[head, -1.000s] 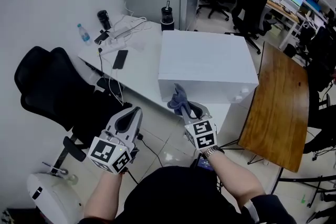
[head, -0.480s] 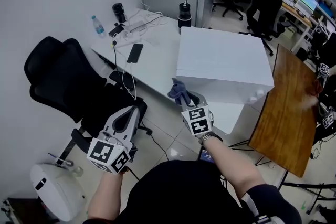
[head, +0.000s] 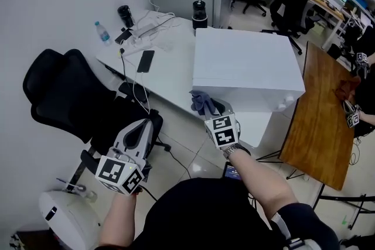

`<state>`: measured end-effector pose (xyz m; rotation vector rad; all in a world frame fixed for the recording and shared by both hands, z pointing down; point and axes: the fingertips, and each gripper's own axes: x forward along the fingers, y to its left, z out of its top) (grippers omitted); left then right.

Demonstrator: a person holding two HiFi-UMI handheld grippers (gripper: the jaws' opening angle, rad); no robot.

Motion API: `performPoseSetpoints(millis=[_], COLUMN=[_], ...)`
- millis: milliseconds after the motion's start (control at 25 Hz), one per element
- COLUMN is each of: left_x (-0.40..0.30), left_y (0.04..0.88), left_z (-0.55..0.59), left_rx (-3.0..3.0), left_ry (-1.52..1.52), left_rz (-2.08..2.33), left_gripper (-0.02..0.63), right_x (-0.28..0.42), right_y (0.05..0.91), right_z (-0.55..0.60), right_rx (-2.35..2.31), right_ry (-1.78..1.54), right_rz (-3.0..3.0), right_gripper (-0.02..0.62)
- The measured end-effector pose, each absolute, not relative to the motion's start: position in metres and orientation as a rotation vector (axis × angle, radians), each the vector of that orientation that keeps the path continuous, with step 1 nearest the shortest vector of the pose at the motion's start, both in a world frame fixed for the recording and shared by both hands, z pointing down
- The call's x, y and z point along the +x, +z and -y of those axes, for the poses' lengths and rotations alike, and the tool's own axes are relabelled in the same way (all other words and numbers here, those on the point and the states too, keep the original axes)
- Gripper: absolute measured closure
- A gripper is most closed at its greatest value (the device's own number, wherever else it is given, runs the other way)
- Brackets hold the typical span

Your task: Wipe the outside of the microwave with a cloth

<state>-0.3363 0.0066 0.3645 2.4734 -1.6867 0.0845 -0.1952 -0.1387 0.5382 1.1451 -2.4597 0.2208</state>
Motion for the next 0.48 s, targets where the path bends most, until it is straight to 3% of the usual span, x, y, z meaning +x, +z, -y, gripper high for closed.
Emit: performPoseSetpoints(millis=[480], left_x=[-0.303], left_y=[0.37], left_z=[0.017], left_rx=[2.539], left_ry=[0.101], left_rz=[1.552], left_gripper=[0.601], right_x=[-0.138], right_y=[0.538], right_z=[0.145], right_rx=[1.268], right_ry=[0.24], right_rz=[2.385], right_gripper=[0.518])
